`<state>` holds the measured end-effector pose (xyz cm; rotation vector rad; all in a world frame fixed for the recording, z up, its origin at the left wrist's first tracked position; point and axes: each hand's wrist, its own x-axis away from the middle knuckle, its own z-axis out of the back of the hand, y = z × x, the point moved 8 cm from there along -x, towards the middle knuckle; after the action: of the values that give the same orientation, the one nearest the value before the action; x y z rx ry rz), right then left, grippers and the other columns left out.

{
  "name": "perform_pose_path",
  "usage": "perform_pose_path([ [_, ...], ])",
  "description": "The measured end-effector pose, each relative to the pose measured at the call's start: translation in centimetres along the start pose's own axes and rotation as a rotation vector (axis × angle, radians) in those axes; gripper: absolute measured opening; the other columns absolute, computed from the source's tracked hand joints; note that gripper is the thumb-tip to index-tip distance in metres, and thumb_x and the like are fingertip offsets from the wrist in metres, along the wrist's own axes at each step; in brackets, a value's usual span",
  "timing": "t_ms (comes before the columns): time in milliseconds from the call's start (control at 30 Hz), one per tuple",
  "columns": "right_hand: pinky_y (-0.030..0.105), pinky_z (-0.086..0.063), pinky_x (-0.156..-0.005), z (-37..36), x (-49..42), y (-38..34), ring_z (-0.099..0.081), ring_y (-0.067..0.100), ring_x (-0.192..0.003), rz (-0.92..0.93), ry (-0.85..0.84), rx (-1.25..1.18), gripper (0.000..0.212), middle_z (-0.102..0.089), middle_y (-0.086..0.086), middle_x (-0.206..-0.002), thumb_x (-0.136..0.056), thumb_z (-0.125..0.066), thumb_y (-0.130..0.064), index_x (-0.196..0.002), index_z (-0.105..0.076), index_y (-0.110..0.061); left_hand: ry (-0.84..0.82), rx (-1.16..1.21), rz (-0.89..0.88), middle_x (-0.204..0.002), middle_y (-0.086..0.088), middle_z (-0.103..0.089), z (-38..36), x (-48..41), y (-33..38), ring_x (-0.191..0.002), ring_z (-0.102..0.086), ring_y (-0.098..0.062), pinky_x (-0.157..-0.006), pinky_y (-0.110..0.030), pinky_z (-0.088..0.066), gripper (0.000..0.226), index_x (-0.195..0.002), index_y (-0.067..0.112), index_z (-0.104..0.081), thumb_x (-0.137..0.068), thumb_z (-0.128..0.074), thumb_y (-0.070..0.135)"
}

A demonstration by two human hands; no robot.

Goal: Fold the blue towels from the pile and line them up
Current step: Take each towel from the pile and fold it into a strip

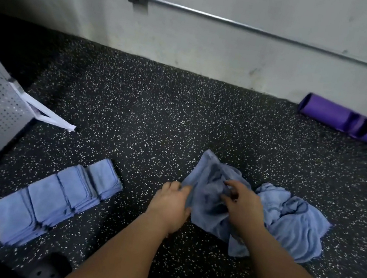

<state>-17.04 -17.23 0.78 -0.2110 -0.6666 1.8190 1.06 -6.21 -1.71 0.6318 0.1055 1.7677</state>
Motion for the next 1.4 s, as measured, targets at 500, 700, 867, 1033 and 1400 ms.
perform_pose_path([
  [500,0.018,-0.056,-0.068,17.7,8.7,-11.6,-0.067,0.0,-0.065,0.149,0.131,-0.648,0.012,-0.076,-0.011,-0.075,-0.102,-0.069,-0.012,-0.102,-0.077,-0.021,0.403,0.22,-0.256,-0.156,-0.004,-0.05,18.0,9.9,10.0,-0.145,-0.041,-0.028,-0.122,-0.042,-0.036,0.066,-0.163,0.026,-0.036,-0.104,-0.063,0.037],
  [700,0.028,-0.058,-0.074,21.2,12.9,-17.1,-0.07,0.009,-0.081,0.236,0.045,-0.823,0.013,-0.081,-0.001,-0.092,-0.101,-0.071,-0.02,-0.114,-0.075,-0.02,0.56,0.45,-0.391,-0.14,0.004,-0.067,24.6,14.7,12.7,-0.128,-0.061,-0.014,-0.114,-0.037,-0.046,0.054,-0.154,0.024,-0.051,-0.102,-0.065,0.03],
  [867,0.019,-0.053,-0.064,22.1,15.6,-19.1,-0.069,0.01,-0.074,0.281,-0.005,-0.873,0.011,-0.08,0.011,-0.09,-0.098,-0.074,-0.015,-0.107,-0.072,-0.008,0.456,0.701,-0.494,-0.118,0.005,-0.076,26.1,16.9,12.6,-0.107,-0.071,-0.008,-0.101,-0.025,-0.053,0.048,-0.144,0.021,-0.06,-0.098,-0.071,0.011],
  [1033,0.023,-0.049,-0.062,20.1,16.0,-19.0,-0.063,0.011,-0.069,0.272,-0.071,-0.829,0.01,-0.076,0.009,-0.083,-0.099,-0.073,-0.017,-0.104,-0.074,-0.009,0.456,0.81,-0.447,-0.082,0.003,-0.069,25.0,17.9,11.1,-0.072,-0.054,-0.007,-0.072,-0.02,-0.048,0.016,-0.109,0.017,-0.076,-0.095,-0.077,0.01],
  [1400,0.038,-0.049,-0.072,18.2,12.5,-18.7,-0.062,0.016,-0.075,0.316,-0.024,-0.609,0.008,-0.076,0.017,-0.091,-0.092,-0.076,-0.016,-0.096,-0.075,-0.022,0.465,0.906,-0.42,-0.074,0.012,-0.07,25.8,16.8,9.5,-0.066,-0.055,0.0,-0.067,-0.015,-0.046,0.004,-0.097,0.01,-0.079,-0.098,-0.075,0.009],
])
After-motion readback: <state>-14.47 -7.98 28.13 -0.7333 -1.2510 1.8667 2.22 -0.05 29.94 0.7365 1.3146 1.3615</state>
